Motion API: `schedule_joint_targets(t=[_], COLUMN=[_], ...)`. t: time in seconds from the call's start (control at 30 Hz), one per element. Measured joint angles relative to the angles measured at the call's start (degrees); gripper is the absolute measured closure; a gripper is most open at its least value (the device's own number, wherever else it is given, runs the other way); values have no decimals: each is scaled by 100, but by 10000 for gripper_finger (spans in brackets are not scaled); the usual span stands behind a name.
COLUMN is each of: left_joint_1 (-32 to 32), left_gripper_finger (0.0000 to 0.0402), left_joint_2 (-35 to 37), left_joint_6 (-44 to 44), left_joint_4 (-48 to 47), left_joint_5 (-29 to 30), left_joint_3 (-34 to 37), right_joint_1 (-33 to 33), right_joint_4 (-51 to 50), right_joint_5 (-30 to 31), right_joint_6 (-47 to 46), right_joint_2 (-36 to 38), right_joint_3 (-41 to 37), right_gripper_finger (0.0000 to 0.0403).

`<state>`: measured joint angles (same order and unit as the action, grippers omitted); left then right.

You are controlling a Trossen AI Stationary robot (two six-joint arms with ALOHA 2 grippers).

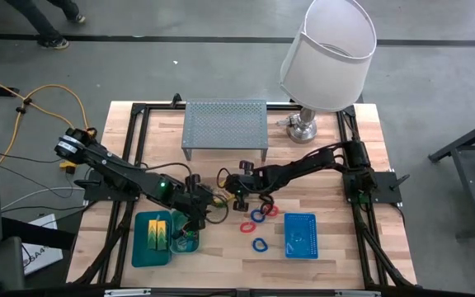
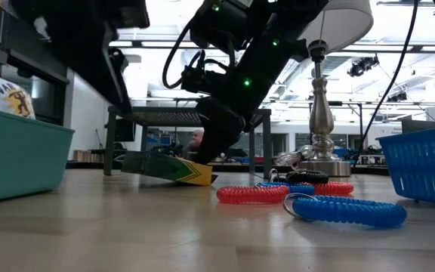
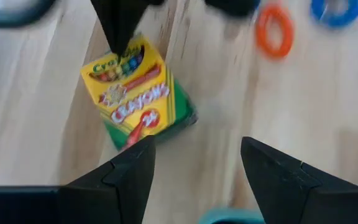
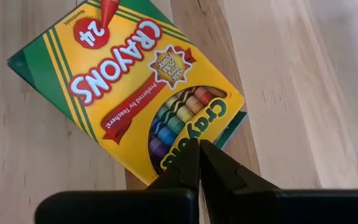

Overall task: Pick & Place Office Desk Supplies
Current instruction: Put the box of crayons into the light blue bin

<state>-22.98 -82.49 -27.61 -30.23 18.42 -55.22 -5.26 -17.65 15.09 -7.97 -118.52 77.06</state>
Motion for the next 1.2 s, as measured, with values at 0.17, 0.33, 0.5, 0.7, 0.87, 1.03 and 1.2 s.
schedule_joint_targets(t=[0.17, 0.33, 0.5, 0.7, 0.87, 1.03, 1.2], left_joint_1=[57, 125, 120, 122, 122, 122, 122], left_gripper_finger=[172, 172, 172, 172, 172, 172, 172], left_joint_2=[-363, -524, -529, -529, -529, -529, -529], left_joint_6=[820, 1103, 1515, 1982, 2514, 2987, 3211], left_joint_4=[-30, 3, -16, -15, -14, 17, 74], left_joint_5=[158, 308, 336, 378, 542, 851, 1329], left_joint_3=[0, 0, 2, 1, 0, 2, 0], right_joint_1=[0, 0, 2, 15, 15, 21, 16], right_joint_4=[0, -10, -33, -62, -109, -172, -175], right_joint_5=[0, -2, 0, 34, 126, 90, 95], right_joint_6=[-28, -87, -145, -153, -218, -232, -232], right_joint_2=[-2, -4, -4, -4, -11, -58, -46], right_joint_3=[-2, -4, -7, -7, -13, -44, -39], right_gripper_finger=[401, 401, 401, 401, 401, 401, 401])
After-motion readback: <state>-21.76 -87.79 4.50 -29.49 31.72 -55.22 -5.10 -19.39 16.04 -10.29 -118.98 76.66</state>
